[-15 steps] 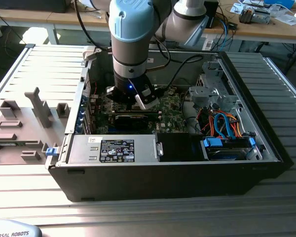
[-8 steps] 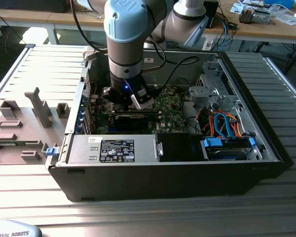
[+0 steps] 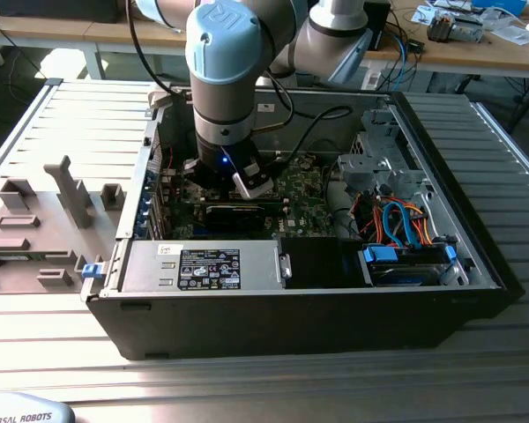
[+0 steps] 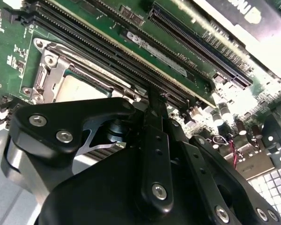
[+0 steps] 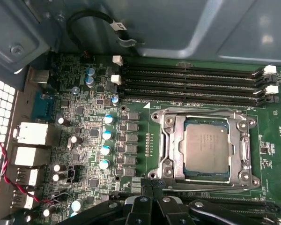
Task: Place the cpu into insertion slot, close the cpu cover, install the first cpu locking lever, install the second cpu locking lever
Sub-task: 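Install the second cpu locking lever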
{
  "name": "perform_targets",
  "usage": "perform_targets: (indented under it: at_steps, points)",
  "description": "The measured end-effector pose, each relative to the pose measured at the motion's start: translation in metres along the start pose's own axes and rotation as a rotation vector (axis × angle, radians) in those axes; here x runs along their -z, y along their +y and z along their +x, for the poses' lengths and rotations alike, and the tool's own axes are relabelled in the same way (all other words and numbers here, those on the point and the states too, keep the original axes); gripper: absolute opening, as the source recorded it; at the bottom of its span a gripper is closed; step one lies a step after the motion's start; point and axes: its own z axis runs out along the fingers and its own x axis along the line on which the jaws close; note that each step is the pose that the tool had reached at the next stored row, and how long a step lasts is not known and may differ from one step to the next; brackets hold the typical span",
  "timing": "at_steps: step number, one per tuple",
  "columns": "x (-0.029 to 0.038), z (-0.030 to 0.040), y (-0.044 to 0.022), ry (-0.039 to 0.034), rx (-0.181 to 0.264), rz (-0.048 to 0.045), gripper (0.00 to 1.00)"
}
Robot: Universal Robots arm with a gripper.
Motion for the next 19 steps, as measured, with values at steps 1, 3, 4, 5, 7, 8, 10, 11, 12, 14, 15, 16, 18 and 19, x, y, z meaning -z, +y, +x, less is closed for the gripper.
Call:
perform_targets:
  at_steps: [1, 3, 4, 5, 7, 8, 10, 11, 12, 14, 15, 16, 18, 19]
  points:
    - [-0.0007, 0.0001, 0.0006, 0.0000, 0.000, 0.0002, 0.11]
    - [-0.0017, 0.0001, 0.0020, 0.0005, 0.000, 0.0005, 0.11]
    - [-0.0024, 0.0000, 0.0029, 0.0004, 0.000, 0.0002, 0.11]
    - [-0.0031, -0.0001, 0.0041, 0.0000, 0.000, 0.0000, 0.11]
    - [-0.0048, -0.0004, 0.0063, -0.0003, 0.000, -0.0003, 0.11]
    - [-0.0051, -0.0004, 0.0069, -0.0001, 0.000, 0.0000, 0.11]
    - [-0.0057, -0.0005, 0.0080, 0.0001, 0.001, 0.0000, 0.11]
    - [-0.0058, -0.0005, 0.0083, 0.0002, 0.001, 0.0001, 0.11]
    - [-0.0059, -0.0005, 0.0086, 0.0002, 0.001, 0.0001, 0.11]
    - [-0.0061, -0.0006, 0.0091, 0.0004, 0.002, -0.0001, 0.11]
    - [-0.0061, -0.0005, 0.0092, 0.0005, 0.002, 0.0000, 0.11]
    - [-0.0062, -0.0005, 0.0093, 0.0007, 0.003, 0.0000, 0.11]
    - [-0.0062, -0.0005, 0.0093, 0.0010, 0.005, -0.0003, 0.11]
    - [-0.0062, -0.0005, 0.0093, 0.0011, 0.005, -0.0002, 0.11]
